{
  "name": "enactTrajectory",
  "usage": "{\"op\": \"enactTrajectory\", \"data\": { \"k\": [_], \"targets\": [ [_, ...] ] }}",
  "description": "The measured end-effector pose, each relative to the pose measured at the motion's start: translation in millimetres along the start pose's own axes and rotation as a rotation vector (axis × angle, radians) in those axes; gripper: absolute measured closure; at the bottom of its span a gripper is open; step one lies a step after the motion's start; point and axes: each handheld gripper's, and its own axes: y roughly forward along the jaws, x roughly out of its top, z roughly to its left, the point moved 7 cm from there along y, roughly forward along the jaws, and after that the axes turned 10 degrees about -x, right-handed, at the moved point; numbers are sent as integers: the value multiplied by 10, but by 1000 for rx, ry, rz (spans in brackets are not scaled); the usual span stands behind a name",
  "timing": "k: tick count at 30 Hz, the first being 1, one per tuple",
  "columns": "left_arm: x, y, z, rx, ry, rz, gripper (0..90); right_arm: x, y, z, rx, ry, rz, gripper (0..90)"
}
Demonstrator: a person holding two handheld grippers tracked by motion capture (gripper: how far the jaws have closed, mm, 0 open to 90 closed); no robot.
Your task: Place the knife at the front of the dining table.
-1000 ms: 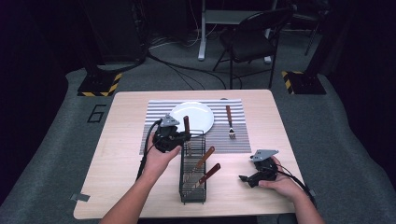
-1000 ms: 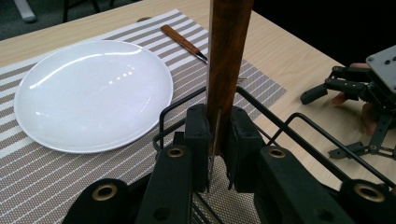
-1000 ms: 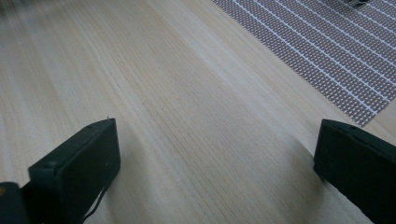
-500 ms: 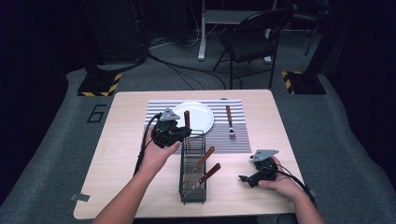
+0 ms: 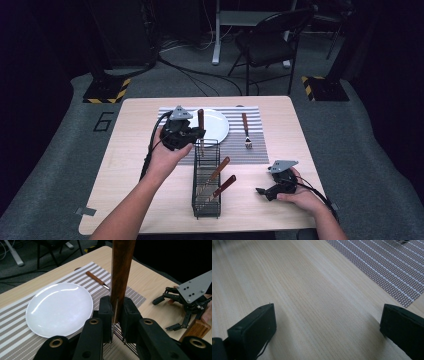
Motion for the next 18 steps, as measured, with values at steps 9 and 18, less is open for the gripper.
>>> {"op": "enactTrajectory", "data": {
  "k": [9, 18],
  "targets": [
    [149, -191, 13, 23, 14, -31, 803, 0, 0, 0, 0, 0, 0, 0],
    [153, -349, 159, 50, -10, -56, 803, 0, 0, 0, 1, 0, 0, 0]
  ]
}}
